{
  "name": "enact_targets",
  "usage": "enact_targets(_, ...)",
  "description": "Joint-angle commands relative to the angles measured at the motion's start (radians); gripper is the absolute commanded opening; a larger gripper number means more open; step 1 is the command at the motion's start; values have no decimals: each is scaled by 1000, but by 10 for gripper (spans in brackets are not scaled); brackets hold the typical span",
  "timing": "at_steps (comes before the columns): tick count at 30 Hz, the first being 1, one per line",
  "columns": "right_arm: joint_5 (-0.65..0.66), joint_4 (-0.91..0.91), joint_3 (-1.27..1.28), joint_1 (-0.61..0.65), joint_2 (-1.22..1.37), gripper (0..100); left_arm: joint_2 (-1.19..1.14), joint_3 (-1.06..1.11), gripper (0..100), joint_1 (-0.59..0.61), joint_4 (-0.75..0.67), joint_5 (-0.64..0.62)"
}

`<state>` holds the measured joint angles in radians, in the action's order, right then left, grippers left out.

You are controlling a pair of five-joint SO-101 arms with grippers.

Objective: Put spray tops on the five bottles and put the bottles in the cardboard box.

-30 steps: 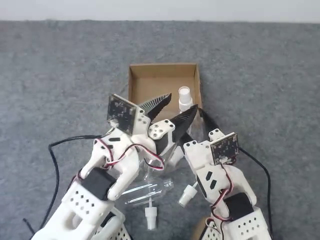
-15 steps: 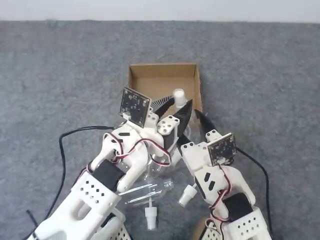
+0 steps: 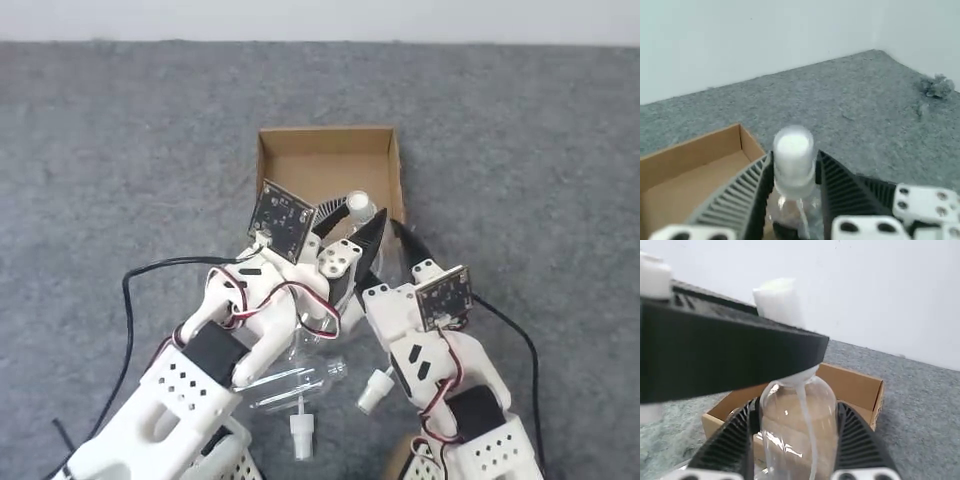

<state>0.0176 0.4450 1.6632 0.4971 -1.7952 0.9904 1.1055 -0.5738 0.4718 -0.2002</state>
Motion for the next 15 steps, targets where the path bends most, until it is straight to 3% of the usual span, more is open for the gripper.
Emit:
enact_targets(1,11,4,18,8,-19,7,-5,-47,171,-11,74,5)
enact_targets(9,6,4,18,-16,-19,7,-5,-193,177,-11,281,5)
enact_targets(15,5,4,18,-24,-19,7,-5,-220,177,-9,305,6)
